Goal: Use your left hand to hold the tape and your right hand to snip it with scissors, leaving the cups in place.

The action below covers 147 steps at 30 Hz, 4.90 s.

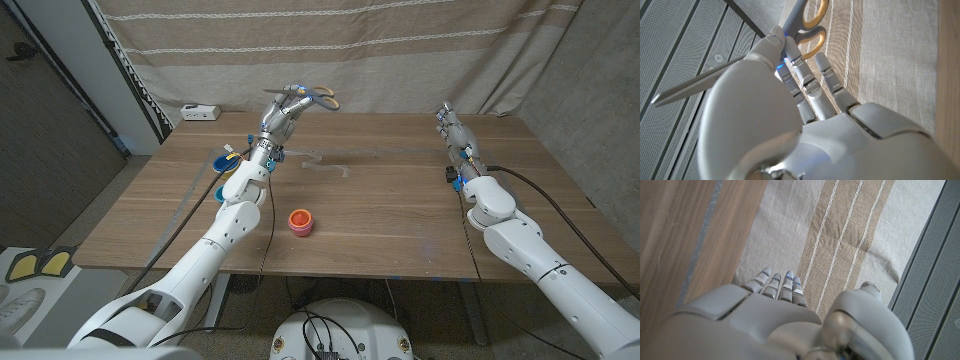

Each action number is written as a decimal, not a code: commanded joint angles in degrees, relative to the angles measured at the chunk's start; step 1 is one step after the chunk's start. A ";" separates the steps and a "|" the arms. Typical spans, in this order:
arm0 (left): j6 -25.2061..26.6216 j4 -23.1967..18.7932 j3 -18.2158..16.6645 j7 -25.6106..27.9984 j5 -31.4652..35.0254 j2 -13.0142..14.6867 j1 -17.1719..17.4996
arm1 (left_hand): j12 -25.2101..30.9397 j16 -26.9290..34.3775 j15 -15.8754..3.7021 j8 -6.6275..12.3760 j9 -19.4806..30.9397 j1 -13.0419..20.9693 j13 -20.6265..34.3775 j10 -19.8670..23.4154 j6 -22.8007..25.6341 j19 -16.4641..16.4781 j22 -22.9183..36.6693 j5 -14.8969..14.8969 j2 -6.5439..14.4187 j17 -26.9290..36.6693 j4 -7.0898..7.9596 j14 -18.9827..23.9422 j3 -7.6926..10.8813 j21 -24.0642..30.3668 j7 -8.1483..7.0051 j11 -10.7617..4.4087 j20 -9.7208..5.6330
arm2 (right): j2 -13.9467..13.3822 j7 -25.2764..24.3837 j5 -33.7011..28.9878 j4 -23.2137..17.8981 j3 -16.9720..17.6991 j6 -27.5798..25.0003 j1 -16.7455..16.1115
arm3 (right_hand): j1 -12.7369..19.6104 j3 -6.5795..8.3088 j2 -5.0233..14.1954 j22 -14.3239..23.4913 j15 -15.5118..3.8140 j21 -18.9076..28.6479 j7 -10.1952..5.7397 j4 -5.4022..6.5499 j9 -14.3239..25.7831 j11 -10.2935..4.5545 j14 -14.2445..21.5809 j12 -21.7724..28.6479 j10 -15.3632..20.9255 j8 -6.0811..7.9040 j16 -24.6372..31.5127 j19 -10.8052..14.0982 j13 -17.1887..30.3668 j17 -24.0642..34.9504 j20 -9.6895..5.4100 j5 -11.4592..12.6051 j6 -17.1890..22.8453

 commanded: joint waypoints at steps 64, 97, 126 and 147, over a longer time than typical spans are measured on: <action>18.24 -3.43 -3.77 -4.12 -11.37 1.34 1.69 | -0.43 -0.08 -0.13 -0.15 0.80 -0.25 1.61 3.64 -0.95 -0.10 -2.07 -0.35 0.60 -0.49 3.17 0.09 3.89 1.41 0.33 0.33 -7.63 | -1.80 2.20 -0.30 -1.42 0.33 1.06 -1.26 | 0.63 -0.13 0.81 0.11 -2.56 -0.13 -2.98 -0.66 0.48 -0.70 -0.28 0.79 0.56 2.53 0.11 0.50 0.36 0.12 2.74 -0.48 6.44; 24.69 3.66 -2.10 -9.53 -11.55 1.39 -3.66 | -0.61 0.01 -0.14 -0.34 1.01 -0.24 2.05 3.33 -1.24 -0.40 -2.96 -0.40 0.76 -0.46 3.16 -0.15 3.96 1.94 0.05 0.31 -7.51 | -2.65 5.76 1.99 -3.84 0.62 1.25 -0.58 | 12.52 4.76 4.12 -0.26 -3.22 0.82 -4.15 -6.68 0.71 -5.54 2.39 1.91 4.55 4.87 0.30 6.78 0.11 -0.13 6.90 -0.25 17.19; 25.66 6.75 -0.26 -11.06 -9.45 -0.82 -6.02 | -0.75 0.09 -0.13 -0.40 0.87 -0.20 2.19 3.33 -0.79 -0.54 -3.35 -0.44 0.81 -0.43 3.10 -0.22 3.98 2.39 -0.03 0.26 -7.51 | -8.01 7.11 -2.09 -8.91 0.68 -1.68 -1.86 | 18.29 7.14 4.50 -0.03 0.88 -0.64 -0.94 -8.09 1.04 1.27 1.08 0.30 1.89 3.57 -0.14 4.26 0.17 0.00 9.44 -1.83 20.65; 26.97 8.39 0.93 -12.03 -7.88 -0.90 -7.42 | -0.82 0.14 -0.14 -0.52 0.91 -0.14 2.29 3.39 -0.88 -0.59 -3.58 -0.50 0.73 -0.39 3.03 -0.24 4.03 2.69 0.35 0.28 -7.44 | -12.11 4.97 -4.57 -16.65 2.32 -8.15 -4.18 | 18.92 7.54 4.70 0.09 4.59 -0.62 -2.14 -7.48 2.93 4.19 -0.53 -0.55 -1.27 2.26 -0.18 1.15 0.25 0.05 12.22 -2.39 16.36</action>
